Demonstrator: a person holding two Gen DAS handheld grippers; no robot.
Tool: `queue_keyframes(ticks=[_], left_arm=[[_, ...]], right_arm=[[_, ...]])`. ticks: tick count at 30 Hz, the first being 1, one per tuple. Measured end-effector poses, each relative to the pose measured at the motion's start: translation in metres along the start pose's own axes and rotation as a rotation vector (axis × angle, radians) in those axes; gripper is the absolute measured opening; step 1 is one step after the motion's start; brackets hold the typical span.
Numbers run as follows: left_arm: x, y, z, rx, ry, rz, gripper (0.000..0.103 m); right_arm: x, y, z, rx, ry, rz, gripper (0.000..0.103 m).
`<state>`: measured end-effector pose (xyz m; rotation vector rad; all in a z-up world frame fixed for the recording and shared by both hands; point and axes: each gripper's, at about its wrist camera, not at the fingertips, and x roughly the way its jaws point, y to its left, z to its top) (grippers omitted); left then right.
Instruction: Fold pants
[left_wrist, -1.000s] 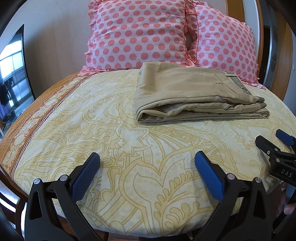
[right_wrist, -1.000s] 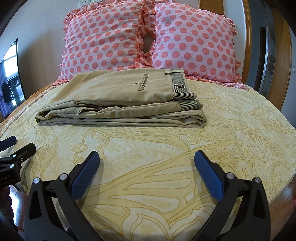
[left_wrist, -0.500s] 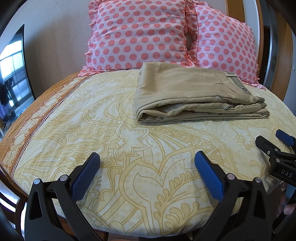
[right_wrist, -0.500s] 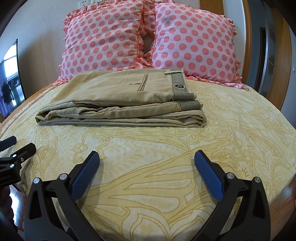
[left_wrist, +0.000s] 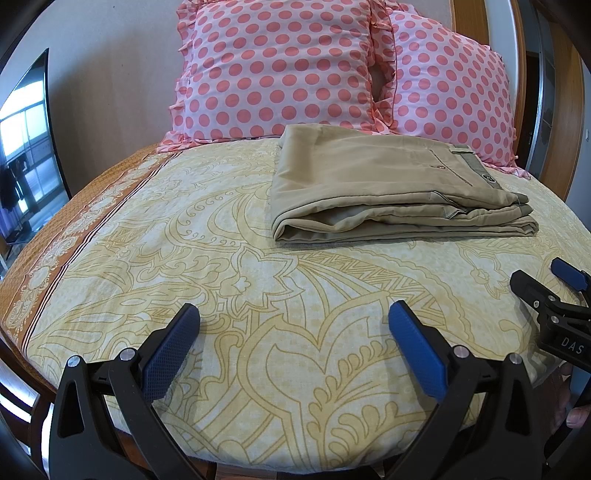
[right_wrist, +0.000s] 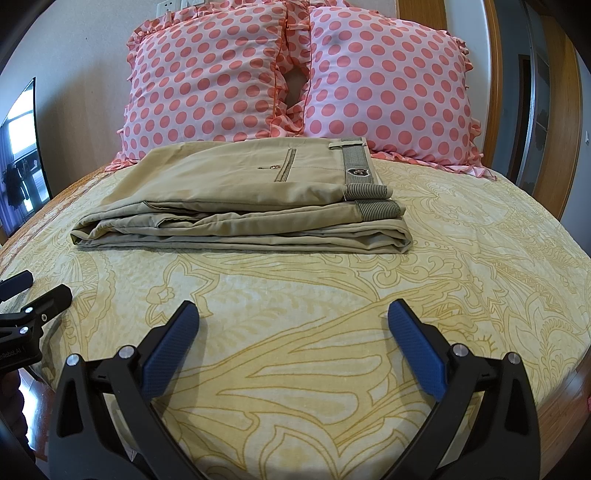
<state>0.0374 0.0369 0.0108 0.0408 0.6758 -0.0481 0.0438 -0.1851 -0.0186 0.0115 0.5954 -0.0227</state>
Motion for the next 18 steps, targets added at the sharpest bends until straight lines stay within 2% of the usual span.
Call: queue_keyframes(ticks=[18], left_arm=[[-0.0002,0.0005,0.0001,0.001,-0.004,-0.001,0.102]], right_arm=[[0.0007,0.0007,0.0002,0.001,-0.001,-0.001,0.101]])
